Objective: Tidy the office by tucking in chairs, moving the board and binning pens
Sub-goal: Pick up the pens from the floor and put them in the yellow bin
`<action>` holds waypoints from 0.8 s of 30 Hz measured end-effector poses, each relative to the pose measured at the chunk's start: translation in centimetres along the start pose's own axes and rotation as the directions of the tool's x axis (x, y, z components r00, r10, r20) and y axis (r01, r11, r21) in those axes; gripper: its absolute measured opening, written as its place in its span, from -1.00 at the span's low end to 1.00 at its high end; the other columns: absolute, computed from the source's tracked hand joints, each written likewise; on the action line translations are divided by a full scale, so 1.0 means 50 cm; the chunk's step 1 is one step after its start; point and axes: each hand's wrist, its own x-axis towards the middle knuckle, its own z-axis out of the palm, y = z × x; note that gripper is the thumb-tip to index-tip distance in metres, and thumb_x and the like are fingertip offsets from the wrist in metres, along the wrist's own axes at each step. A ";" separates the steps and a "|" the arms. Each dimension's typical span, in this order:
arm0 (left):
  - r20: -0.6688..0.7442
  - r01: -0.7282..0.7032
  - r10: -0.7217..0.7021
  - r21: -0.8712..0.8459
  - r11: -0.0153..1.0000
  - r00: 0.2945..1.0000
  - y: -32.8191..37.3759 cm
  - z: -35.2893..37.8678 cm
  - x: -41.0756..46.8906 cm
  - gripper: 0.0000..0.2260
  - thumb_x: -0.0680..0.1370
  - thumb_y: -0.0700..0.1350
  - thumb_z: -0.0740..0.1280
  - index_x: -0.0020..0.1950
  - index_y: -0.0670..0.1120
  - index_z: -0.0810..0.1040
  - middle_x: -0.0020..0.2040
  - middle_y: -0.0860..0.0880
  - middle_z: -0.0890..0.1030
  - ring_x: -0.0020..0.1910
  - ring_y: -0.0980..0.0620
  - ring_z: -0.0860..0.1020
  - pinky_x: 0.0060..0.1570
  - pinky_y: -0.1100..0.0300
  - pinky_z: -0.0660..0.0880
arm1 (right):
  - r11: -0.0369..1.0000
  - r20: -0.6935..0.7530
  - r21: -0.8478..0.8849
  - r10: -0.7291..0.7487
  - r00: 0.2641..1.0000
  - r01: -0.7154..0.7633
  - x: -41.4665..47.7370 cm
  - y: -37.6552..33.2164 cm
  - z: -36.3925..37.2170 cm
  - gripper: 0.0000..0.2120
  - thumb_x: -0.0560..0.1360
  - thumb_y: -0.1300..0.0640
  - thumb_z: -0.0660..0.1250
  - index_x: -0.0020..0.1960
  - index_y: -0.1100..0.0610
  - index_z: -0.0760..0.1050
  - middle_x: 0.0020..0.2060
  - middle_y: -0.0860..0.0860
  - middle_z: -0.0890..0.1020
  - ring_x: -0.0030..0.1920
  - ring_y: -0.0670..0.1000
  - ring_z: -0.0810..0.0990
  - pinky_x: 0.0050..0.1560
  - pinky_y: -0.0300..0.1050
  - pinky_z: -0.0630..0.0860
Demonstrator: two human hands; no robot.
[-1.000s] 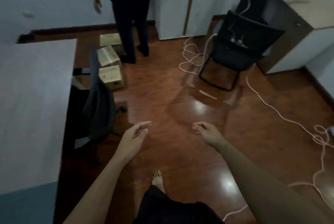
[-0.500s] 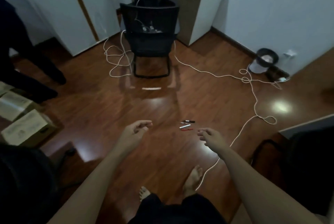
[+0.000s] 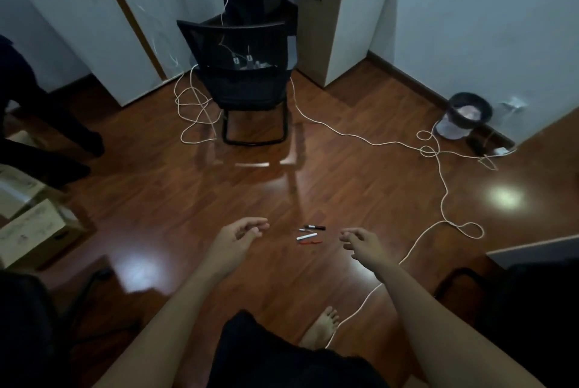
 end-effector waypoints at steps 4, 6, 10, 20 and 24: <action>-0.001 0.032 -0.032 0.027 0.999 0.999 0.013 0.038 0.040 -0.75 0.74 -0.18 0.28 0.32 0.04 0.68 0.18 0.14 0.75 0.19 0.23 0.68 0.21 0.30 0.54 | 0.999 0.029 -0.022 0.030 0.999 -0.029 0.057 -0.012 -0.038 -0.76 0.74 0.22 0.30 0.33 0.25 0.65 0.21 0.20 0.75 -0.01 0.07 0.72 -0.11 -0.22 0.56; 0.007 0.034 -0.035 0.038 0.999 0.999 0.018 0.044 0.057 -0.75 0.74 -0.20 0.28 0.32 -0.01 0.68 0.19 0.10 0.76 0.16 0.25 0.68 0.10 0.44 0.52 | 0.999 0.032 -0.024 0.036 0.999 -0.035 0.074 -0.018 -0.043 -0.76 0.74 0.22 0.30 0.33 0.25 0.65 0.20 0.20 0.75 -0.05 0.02 0.70 -0.10 -0.21 0.57; 0.036 0.041 -0.043 0.054 0.998 0.998 0.022 0.046 0.149 -0.75 0.74 -0.18 0.28 0.30 0.02 0.69 0.16 0.15 0.76 0.16 0.25 0.69 0.16 0.34 0.55 | 0.998 0.038 -0.038 0.044 0.998 -0.043 0.143 -0.037 -0.055 -0.75 0.75 0.22 0.28 0.34 0.27 0.64 0.22 0.23 0.73 -0.06 -0.05 0.69 -0.28 -0.45 0.53; 0.119 0.090 -0.096 0.054 0.994 0.988 -0.021 0.080 0.377 -0.71 0.72 -0.25 0.25 0.23 0.04 0.70 0.09 0.16 0.78 0.13 0.02 0.74 0.21 0.14 0.58 | 0.994 0.018 -0.097 0.058 0.998 -0.056 0.275 -0.076 -0.093 -0.78 0.76 0.15 0.30 0.33 0.17 0.63 0.20 0.15 0.73 0.01 -0.09 0.71 -0.04 -0.20 0.57; 0.104 0.136 -0.143 0.070 0.988 0.984 -0.034 0.102 0.437 -0.68 0.72 -0.26 0.25 0.14 0.12 0.69 0.01 0.21 0.78 0.07 0.07 0.74 0.14 0.18 0.58 | 0.985 0.051 -0.163 0.072 0.996 -0.062 0.337 -0.076 -0.100 -0.90 0.71 0.07 0.36 0.14 -0.05 0.65 0.18 0.11 0.76 0.03 0.00 0.75 -0.02 -0.13 0.58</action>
